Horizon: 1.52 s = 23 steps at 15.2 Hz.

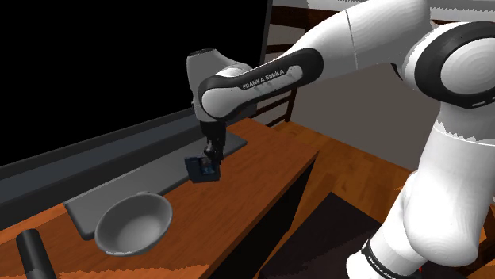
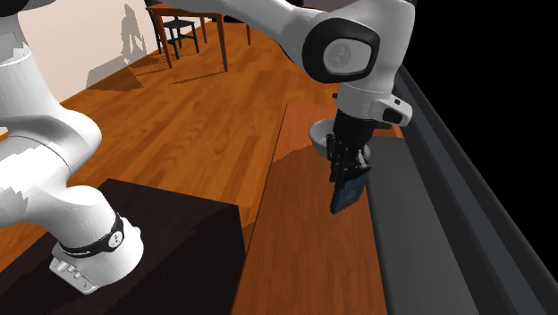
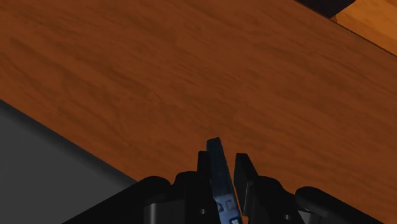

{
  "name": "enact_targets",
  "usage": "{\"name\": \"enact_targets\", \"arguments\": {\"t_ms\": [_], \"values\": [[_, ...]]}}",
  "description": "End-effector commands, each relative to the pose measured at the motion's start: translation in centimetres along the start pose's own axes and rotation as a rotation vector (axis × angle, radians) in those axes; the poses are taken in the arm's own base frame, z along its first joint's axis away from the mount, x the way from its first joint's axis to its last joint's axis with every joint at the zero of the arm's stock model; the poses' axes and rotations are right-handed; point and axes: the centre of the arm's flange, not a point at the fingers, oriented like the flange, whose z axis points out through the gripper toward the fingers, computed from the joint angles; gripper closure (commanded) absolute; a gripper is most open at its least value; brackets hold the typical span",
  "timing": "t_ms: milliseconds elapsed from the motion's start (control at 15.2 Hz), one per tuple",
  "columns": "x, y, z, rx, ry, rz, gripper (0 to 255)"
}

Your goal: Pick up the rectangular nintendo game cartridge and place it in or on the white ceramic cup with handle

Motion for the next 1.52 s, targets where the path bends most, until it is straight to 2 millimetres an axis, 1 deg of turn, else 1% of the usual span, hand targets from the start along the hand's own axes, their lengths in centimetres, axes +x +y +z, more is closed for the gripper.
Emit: {"name": "enact_targets", "arguments": {"t_ms": [0, 1254, 1320, 1452], "values": [[-0.2, 0.0, -1.1, 0.000, 0.000, 0.000, 255], [-1.6, 0.7, -11.0, 0.000, 0.000, 0.000, 255], [-1.6, 0.7, -11.2, 0.000, 0.000, 0.000, 255], [-0.7, -1.7, -12.0, 0.000, 0.000, 0.000, 255]]}}
